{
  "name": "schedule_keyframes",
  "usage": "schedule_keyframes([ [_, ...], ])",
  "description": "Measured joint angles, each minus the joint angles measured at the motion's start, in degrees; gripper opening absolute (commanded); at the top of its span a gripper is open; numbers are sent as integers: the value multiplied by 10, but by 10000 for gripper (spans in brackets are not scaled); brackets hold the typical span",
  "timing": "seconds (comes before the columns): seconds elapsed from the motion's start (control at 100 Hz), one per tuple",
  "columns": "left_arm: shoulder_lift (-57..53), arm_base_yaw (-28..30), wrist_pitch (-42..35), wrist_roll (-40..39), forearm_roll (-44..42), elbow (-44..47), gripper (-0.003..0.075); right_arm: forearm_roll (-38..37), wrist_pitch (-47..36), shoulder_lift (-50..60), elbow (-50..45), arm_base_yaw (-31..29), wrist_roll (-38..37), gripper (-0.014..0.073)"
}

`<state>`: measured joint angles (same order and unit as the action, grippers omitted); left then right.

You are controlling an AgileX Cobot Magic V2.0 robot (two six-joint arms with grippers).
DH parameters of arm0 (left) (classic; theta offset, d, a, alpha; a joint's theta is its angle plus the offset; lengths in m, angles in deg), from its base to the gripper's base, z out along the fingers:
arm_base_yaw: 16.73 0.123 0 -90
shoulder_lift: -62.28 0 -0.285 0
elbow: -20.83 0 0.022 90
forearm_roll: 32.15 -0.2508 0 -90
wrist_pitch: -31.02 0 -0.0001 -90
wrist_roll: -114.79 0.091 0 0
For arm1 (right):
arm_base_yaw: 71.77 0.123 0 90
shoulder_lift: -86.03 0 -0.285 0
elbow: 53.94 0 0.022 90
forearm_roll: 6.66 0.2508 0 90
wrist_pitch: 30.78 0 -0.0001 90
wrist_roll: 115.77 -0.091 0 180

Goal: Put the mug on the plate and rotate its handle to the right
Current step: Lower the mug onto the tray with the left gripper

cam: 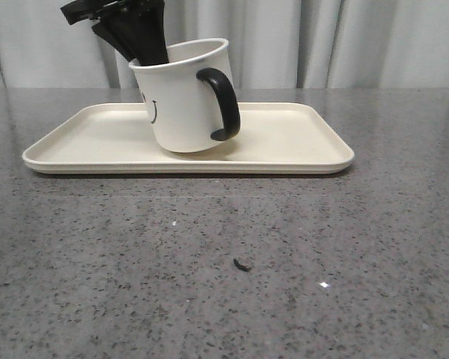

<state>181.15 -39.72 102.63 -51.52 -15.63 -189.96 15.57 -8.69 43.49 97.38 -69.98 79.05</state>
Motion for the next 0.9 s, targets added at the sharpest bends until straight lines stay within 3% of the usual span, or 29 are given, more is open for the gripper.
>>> schedule_keyframes([
  [0.9,5,0,0,0,-1,0,-17,0,7,0,0,0,0,405],
])
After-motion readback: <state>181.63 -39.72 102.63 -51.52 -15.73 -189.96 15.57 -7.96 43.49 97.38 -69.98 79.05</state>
